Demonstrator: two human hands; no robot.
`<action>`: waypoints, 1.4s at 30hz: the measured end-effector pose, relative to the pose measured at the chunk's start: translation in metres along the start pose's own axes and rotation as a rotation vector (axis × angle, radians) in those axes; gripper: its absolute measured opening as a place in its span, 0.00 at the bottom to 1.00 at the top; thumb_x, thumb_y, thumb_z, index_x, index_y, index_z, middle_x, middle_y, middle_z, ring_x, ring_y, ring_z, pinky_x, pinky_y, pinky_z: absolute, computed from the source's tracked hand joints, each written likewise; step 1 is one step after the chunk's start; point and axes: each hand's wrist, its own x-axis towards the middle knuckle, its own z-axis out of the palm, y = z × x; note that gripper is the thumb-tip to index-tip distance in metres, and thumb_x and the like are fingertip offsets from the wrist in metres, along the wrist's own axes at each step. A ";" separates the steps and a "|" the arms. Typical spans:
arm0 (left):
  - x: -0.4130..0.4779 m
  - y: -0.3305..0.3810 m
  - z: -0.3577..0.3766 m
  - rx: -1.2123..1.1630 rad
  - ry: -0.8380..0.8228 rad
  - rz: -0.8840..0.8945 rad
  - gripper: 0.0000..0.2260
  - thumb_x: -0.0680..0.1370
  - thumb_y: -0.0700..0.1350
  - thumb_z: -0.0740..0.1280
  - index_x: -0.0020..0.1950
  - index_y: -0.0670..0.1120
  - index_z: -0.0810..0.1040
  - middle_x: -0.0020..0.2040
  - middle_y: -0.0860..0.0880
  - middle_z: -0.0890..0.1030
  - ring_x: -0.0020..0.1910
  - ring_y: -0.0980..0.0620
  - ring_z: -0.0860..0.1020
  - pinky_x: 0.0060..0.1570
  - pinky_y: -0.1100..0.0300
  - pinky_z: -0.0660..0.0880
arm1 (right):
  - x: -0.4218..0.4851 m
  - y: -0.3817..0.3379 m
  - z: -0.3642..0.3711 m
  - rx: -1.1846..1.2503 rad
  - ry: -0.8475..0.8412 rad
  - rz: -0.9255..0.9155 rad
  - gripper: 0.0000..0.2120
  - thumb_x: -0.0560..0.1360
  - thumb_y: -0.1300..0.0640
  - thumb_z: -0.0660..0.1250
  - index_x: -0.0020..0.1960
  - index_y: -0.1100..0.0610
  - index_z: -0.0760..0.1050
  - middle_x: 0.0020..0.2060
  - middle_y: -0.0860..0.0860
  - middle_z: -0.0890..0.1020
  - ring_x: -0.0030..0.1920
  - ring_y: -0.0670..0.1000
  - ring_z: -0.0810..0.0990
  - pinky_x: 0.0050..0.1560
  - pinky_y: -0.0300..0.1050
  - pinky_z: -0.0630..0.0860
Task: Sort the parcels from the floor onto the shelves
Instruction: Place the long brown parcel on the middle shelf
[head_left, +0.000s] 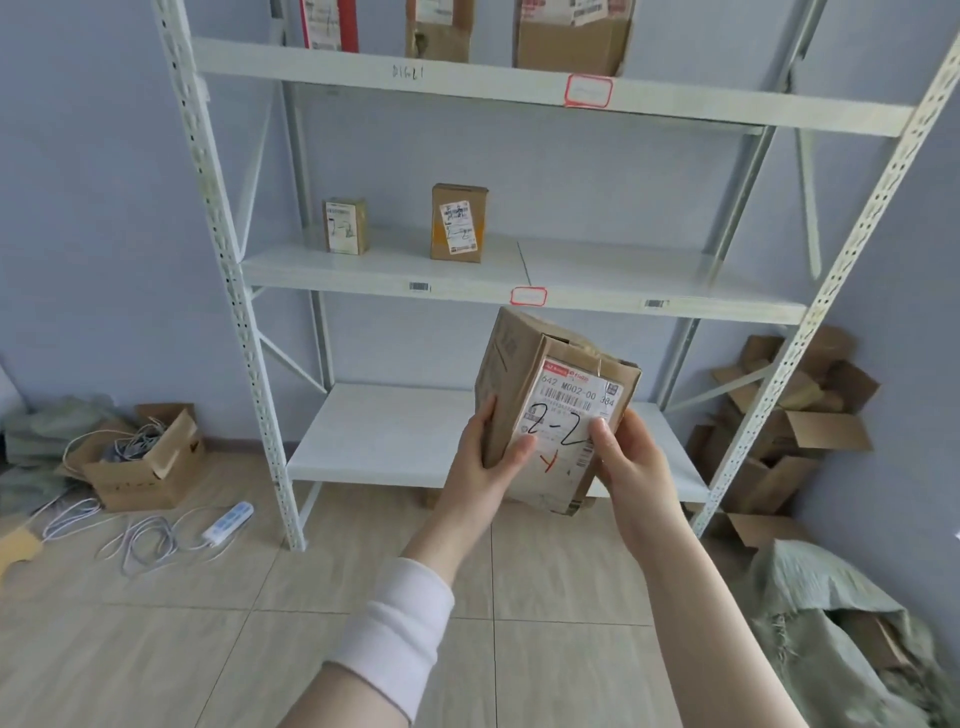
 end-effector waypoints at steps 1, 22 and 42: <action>0.010 0.003 0.003 -0.001 -0.019 0.012 0.34 0.71 0.60 0.68 0.73 0.54 0.60 0.67 0.54 0.73 0.64 0.58 0.73 0.62 0.61 0.72 | 0.010 -0.002 -0.003 -0.001 0.004 -0.015 0.09 0.78 0.57 0.61 0.56 0.51 0.76 0.51 0.47 0.84 0.55 0.48 0.81 0.54 0.44 0.79; 0.295 -0.004 0.024 -0.034 -0.242 0.146 0.35 0.71 0.57 0.63 0.75 0.56 0.51 0.69 0.56 0.68 0.66 0.58 0.70 0.56 0.68 0.74 | 0.274 0.012 -0.018 -0.034 0.076 -0.209 0.13 0.78 0.60 0.61 0.61 0.56 0.72 0.54 0.49 0.82 0.55 0.48 0.80 0.48 0.38 0.78; 0.491 -0.055 0.105 -0.036 -0.099 0.122 0.34 0.72 0.55 0.62 0.75 0.52 0.53 0.69 0.54 0.68 0.66 0.59 0.68 0.52 0.79 0.69 | 0.494 0.065 -0.101 -0.035 -0.066 -0.195 0.14 0.74 0.54 0.62 0.59 0.53 0.73 0.52 0.46 0.83 0.55 0.46 0.80 0.49 0.39 0.78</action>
